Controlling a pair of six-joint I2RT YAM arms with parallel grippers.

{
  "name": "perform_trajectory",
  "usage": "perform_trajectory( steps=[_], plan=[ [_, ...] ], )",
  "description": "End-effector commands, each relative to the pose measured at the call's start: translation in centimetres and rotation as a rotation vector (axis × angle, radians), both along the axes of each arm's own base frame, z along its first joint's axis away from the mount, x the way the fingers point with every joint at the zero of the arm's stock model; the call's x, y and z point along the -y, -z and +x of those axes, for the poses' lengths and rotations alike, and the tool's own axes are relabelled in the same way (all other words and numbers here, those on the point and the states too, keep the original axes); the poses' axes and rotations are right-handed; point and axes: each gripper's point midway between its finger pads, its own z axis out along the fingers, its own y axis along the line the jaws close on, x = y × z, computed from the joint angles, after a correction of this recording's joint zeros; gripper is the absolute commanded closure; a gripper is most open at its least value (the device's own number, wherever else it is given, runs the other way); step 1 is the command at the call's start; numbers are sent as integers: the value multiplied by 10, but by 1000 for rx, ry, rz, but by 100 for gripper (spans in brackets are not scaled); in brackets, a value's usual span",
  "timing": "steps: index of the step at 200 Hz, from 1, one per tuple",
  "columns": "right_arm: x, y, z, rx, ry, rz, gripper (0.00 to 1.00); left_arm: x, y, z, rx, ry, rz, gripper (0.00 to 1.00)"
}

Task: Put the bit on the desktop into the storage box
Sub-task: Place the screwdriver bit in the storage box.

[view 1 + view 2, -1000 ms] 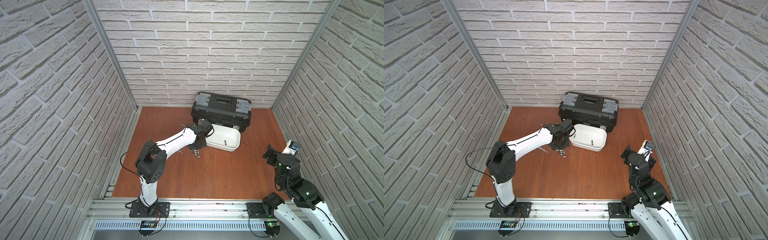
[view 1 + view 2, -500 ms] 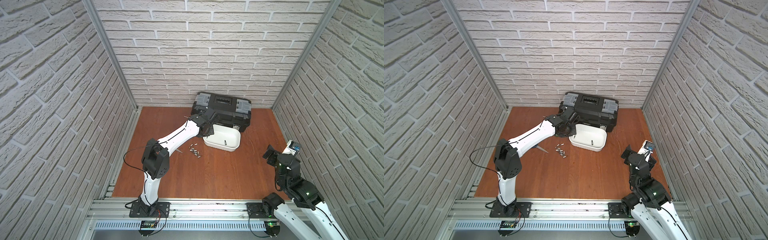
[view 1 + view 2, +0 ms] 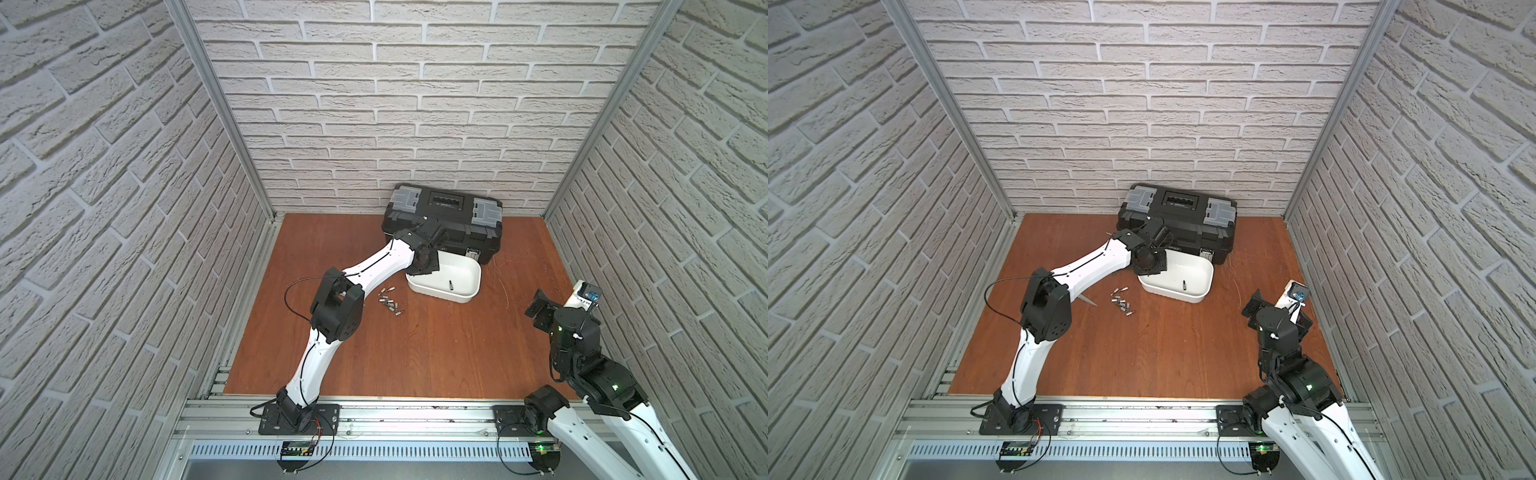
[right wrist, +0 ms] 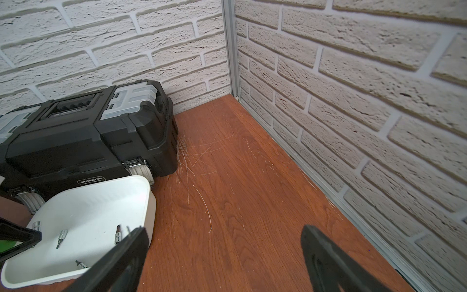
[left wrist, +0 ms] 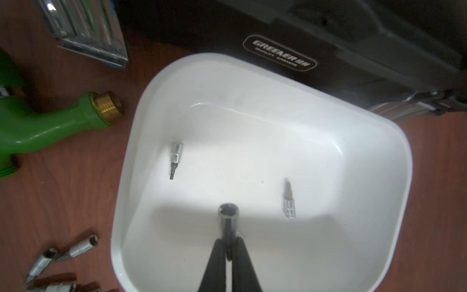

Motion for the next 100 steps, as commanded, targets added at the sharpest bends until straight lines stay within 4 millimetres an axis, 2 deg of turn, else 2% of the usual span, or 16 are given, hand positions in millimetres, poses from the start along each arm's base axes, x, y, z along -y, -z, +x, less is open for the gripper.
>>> perform_trajectory(
  steps=[1, 57, 100],
  plan=[
    [2, -12, 1, 40, 15, 6, 2, 6, -1, 6, -2, 13, -29, 97],
    [2, -14, 1, 43, 14, 7, 2, 2, 13, 7, -36, -2, -24, 96],
    [2, -14, 0, 44, 14, 9, 2, 2, 16, 5, -52, -3, -28, 84]
  ],
)
